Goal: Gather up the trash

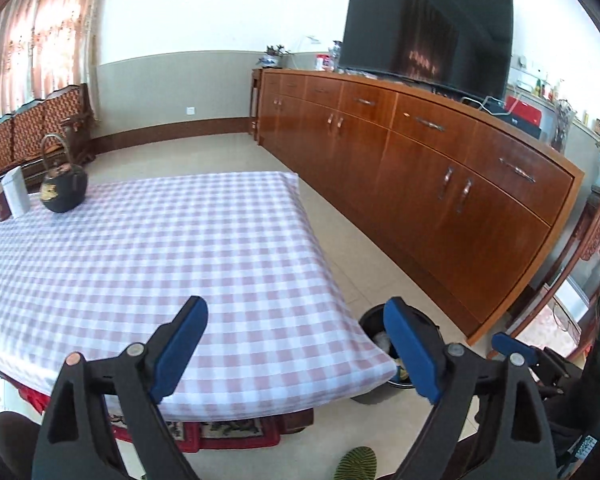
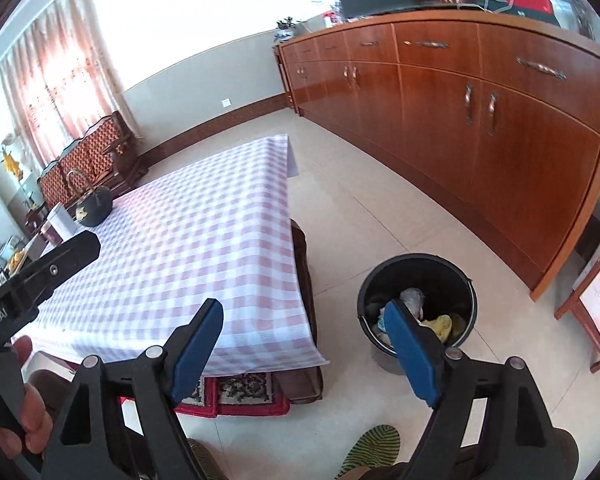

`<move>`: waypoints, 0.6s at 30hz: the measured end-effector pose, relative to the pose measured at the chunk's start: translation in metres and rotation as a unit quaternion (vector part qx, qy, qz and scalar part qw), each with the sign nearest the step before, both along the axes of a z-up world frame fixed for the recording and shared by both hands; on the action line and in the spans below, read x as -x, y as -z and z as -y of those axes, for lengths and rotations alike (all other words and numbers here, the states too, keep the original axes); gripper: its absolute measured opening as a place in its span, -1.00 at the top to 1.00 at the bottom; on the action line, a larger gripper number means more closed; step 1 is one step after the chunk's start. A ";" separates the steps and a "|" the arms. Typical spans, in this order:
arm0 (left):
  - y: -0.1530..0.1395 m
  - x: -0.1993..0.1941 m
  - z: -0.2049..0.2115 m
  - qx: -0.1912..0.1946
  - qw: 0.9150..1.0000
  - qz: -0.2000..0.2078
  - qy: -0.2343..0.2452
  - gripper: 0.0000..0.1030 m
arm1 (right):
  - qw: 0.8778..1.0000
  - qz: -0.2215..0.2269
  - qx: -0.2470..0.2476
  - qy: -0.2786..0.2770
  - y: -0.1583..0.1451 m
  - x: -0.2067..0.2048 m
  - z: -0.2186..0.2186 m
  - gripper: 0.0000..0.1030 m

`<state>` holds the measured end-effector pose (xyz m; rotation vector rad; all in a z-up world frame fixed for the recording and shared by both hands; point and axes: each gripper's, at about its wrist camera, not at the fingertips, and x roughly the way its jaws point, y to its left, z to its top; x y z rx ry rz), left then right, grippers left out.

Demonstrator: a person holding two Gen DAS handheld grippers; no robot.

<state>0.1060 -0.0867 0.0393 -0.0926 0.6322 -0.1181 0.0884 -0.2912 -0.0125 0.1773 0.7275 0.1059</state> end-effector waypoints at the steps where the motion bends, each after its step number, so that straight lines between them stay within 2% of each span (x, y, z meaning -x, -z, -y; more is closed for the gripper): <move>1: -0.002 0.005 -0.008 -0.003 1.000 0.004 -0.012 -0.80 | 1.000 0.007 0.004 -0.007 -0.003 0.003 -0.011 -0.65; 5: -0.007 0.021 -0.033 -0.011 0.999 0.019 -0.049 -0.86 | 0.999 0.034 0.022 -0.028 -0.016 0.017 -0.047 -0.72; 8: -0.008 0.030 -0.043 -0.015 0.997 0.023 -0.067 -0.87 | 0.998 0.044 0.045 -0.023 -0.023 0.025 -0.063 -0.73; 18: -0.007 0.056 -0.059 -0.016 0.996 0.029 -0.079 -0.89 | 0.997 0.058 0.057 0.000 -0.034 0.046 -0.062 -0.74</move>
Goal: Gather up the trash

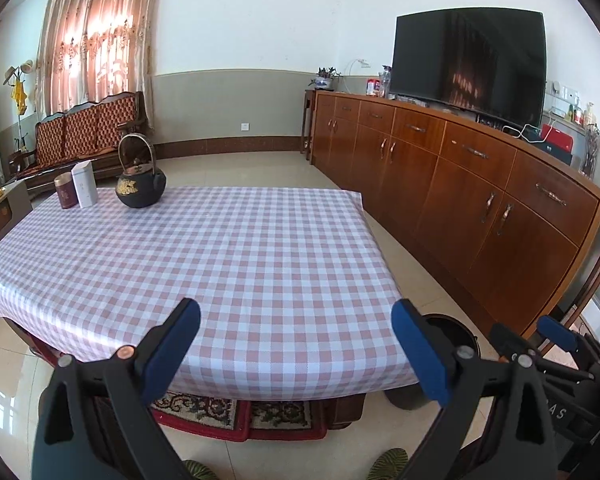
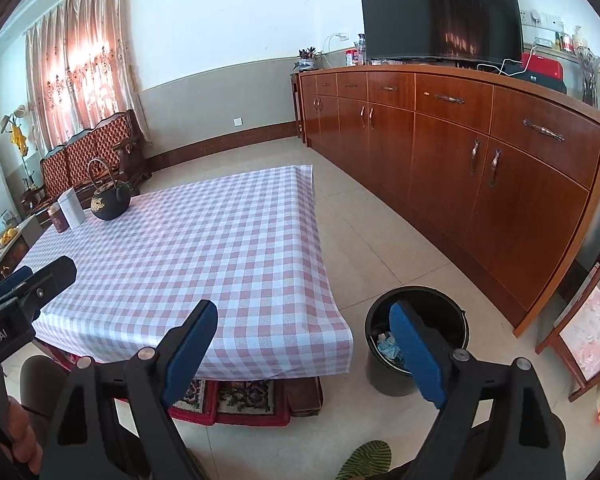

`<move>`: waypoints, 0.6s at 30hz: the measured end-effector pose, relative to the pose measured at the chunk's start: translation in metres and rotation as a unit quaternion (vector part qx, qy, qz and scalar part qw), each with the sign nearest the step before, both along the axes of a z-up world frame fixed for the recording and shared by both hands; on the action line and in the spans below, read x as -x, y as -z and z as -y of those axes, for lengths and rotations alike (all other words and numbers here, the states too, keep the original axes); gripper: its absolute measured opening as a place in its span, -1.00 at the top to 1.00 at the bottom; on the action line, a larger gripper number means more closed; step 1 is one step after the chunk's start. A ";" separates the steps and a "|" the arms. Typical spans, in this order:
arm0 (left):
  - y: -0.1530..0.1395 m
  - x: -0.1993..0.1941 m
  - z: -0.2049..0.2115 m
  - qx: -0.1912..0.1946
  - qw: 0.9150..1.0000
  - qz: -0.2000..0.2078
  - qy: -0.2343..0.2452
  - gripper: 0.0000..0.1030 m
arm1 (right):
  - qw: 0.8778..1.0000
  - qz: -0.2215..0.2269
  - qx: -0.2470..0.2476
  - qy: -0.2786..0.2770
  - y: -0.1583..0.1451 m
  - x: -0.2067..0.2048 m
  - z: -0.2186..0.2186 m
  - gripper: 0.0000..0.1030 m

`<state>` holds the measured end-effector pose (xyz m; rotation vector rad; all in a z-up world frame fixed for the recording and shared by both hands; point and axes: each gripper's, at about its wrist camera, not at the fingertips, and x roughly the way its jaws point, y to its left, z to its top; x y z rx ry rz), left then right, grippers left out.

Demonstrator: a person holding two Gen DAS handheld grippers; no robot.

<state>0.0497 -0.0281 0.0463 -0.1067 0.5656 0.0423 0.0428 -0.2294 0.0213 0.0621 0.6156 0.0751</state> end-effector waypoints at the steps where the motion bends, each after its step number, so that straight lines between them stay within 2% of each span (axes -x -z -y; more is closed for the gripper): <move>1: 0.000 0.002 -0.001 0.000 1.000 0.001 0.002 -0.89 | 1.000 0.001 -0.001 0.000 0.000 0.000 0.000 -0.74; 18: 0.003 0.008 0.008 -0.003 1.000 -0.002 0.012 -0.89 | 1.000 0.012 -0.007 0.013 -0.005 0.003 0.008 -0.74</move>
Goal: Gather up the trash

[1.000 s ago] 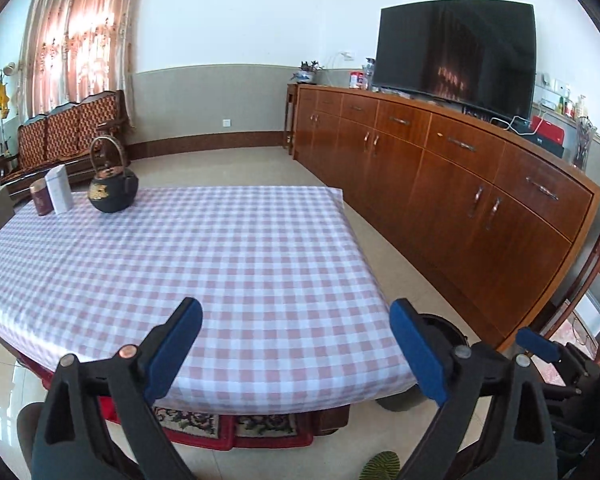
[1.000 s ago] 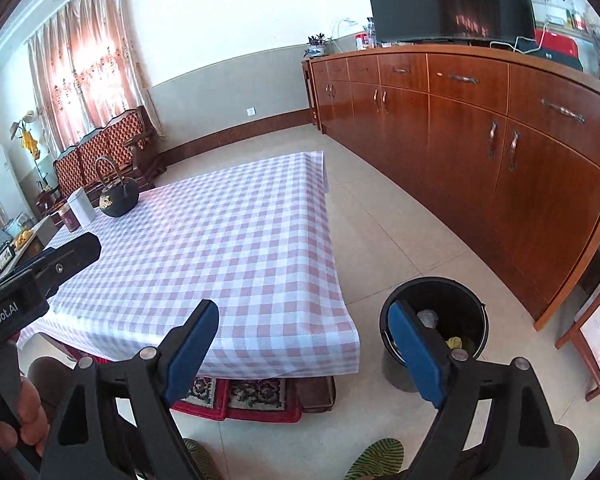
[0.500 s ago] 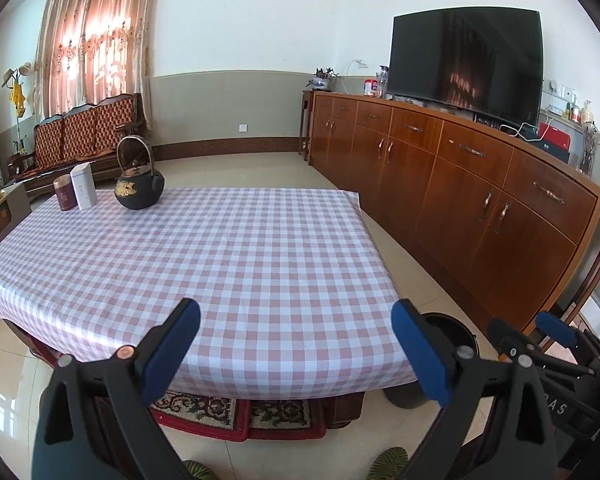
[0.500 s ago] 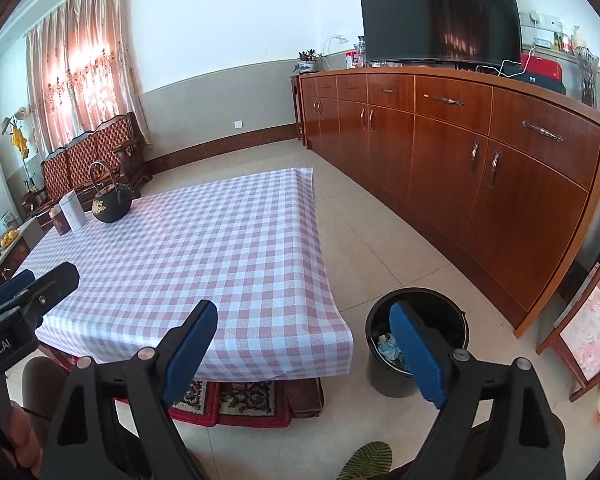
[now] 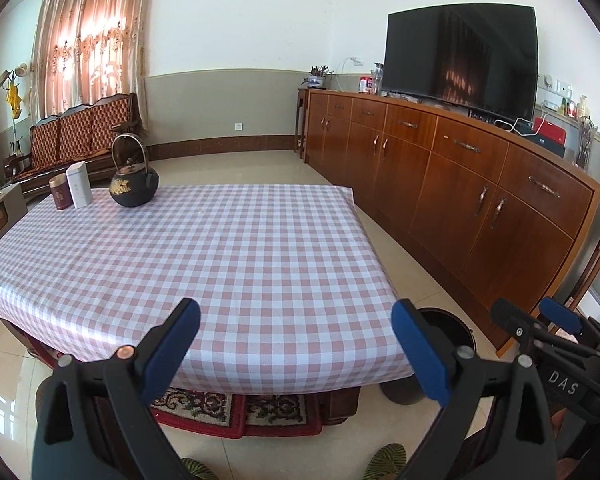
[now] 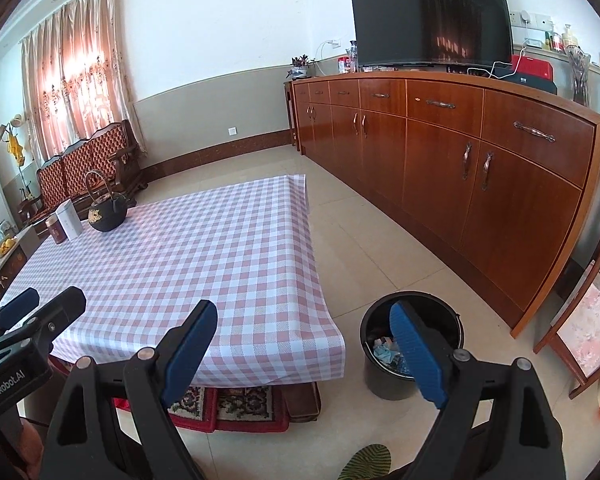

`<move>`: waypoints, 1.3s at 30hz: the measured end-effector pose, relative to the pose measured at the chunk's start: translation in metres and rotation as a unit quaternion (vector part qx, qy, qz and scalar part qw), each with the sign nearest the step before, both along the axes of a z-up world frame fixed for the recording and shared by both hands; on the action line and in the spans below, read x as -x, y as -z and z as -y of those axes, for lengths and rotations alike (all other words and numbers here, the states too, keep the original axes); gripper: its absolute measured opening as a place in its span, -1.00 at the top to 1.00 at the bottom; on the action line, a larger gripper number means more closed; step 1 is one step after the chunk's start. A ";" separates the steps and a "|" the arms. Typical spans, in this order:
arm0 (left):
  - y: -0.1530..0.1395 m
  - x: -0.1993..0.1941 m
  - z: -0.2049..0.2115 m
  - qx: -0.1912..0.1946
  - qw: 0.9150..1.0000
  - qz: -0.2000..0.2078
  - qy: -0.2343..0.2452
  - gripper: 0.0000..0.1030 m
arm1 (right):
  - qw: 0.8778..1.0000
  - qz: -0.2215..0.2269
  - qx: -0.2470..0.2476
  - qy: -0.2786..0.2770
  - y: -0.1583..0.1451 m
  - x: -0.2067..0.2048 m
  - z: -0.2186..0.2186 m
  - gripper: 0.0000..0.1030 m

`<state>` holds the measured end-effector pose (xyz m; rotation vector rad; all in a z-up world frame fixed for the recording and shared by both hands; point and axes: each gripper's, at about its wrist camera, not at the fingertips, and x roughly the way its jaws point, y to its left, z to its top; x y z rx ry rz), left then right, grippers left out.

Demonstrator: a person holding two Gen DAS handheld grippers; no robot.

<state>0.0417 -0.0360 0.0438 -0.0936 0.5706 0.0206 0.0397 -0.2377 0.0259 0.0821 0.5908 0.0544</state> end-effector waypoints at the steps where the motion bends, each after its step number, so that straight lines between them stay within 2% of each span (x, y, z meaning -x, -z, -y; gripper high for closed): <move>1: 0.001 0.000 0.001 -0.001 1.000 -0.002 0.000 -0.89 | 1.000 0.001 -0.001 0.000 0.000 0.000 0.000 -0.74; 15: 0.003 0.002 0.005 0.003 1.000 -0.007 0.003 -0.89 | 1.000 0.013 0.002 0.017 -0.004 0.005 0.005 -0.75; 39: 0.008 0.000 0.011 -0.003 1.000 -0.016 0.003 -0.89 | 1.000 0.006 0.002 0.017 0.000 0.005 0.006 -0.75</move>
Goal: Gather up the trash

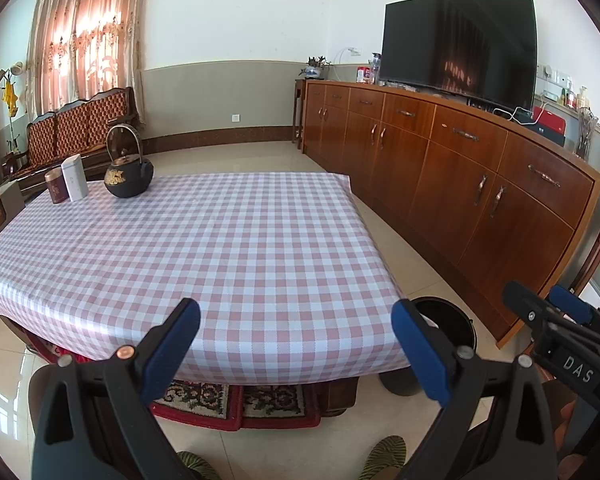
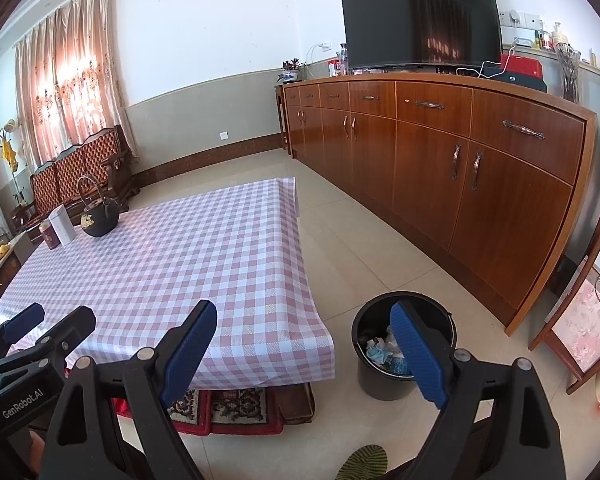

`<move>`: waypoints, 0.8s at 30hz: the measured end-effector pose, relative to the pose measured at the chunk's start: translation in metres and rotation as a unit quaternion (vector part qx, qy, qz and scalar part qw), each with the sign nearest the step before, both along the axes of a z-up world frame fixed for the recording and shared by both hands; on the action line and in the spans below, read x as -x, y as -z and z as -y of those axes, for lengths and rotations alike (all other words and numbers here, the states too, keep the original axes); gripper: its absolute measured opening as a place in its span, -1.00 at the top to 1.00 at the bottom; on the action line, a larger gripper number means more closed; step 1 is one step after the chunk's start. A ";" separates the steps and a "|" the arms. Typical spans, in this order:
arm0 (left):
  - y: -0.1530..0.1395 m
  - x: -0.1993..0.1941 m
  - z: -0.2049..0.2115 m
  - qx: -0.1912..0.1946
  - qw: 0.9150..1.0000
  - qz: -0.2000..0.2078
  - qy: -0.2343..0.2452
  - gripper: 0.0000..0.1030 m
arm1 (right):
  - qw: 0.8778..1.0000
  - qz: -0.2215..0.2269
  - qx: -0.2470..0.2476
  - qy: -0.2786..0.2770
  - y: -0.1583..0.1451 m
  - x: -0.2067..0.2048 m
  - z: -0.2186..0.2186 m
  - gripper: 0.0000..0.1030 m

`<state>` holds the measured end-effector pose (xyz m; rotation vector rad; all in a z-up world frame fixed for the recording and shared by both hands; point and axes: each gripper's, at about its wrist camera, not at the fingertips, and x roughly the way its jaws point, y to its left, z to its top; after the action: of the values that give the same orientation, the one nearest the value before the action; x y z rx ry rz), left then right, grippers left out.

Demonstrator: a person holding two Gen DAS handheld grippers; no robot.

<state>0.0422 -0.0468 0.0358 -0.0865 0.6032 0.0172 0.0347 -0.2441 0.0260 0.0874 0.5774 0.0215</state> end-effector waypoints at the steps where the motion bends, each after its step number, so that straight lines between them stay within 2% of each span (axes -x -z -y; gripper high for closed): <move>1: 0.000 0.000 0.000 0.000 1.000 0.000 0.000 -0.89 | 1.000 0.000 0.000 0.000 0.000 0.000 0.000 -0.75; 24: 0.001 0.000 0.002 -0.002 1.000 0.000 0.001 -0.89 | 1.000 -0.003 -0.003 -0.001 0.003 0.002 0.001 -0.75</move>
<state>0.0424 -0.0487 0.0349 -0.0819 0.6026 0.0168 0.0326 -0.2448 0.0230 0.0934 0.5830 0.0251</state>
